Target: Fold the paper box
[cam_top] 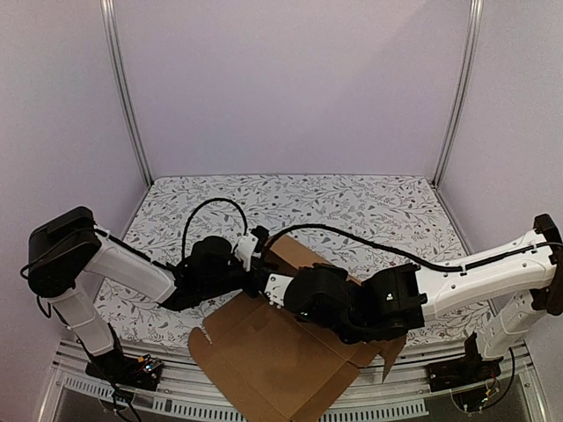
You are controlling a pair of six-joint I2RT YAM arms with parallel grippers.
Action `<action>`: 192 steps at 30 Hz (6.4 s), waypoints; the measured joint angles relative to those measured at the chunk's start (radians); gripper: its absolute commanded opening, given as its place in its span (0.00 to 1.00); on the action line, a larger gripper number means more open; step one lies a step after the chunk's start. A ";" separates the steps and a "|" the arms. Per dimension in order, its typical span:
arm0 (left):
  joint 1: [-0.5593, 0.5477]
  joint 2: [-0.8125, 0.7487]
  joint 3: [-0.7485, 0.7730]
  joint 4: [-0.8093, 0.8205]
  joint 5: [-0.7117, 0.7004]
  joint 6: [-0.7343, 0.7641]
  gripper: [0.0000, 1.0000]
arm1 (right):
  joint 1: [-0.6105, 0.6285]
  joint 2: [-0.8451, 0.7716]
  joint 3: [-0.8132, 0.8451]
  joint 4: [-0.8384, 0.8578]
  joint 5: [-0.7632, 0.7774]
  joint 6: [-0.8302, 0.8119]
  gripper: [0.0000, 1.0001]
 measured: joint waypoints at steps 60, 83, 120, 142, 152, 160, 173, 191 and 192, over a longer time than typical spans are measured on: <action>0.185 0.224 0.335 -0.149 0.307 0.244 0.05 | -0.566 0.078 0.240 0.163 -0.761 0.508 0.00; 0.185 0.248 0.245 0.050 0.323 0.155 0.22 | -0.566 0.176 0.132 0.377 -0.802 0.623 0.00; 0.185 0.327 0.198 0.243 0.320 0.118 0.33 | -0.475 0.169 0.081 0.435 -0.743 0.640 0.00; 0.180 0.416 0.248 0.343 0.344 0.076 0.00 | -0.474 0.154 0.069 0.425 -0.724 0.654 0.00; 0.180 0.447 0.272 0.382 0.368 0.047 0.24 | -0.473 0.143 0.064 0.404 -0.730 0.661 0.00; 0.183 0.460 0.272 0.476 0.370 0.016 0.34 | -0.473 0.139 0.063 0.398 -0.748 0.667 0.00; 0.180 0.500 0.269 0.600 0.373 -0.004 0.00 | -0.473 0.116 0.035 0.397 -0.758 0.681 0.00; 0.179 0.492 0.252 0.607 0.359 0.039 0.00 | -0.468 0.097 0.024 0.391 -0.769 0.682 0.08; 0.179 0.483 0.246 0.599 0.349 0.043 0.00 | -0.468 0.090 0.024 0.381 -0.769 0.681 0.11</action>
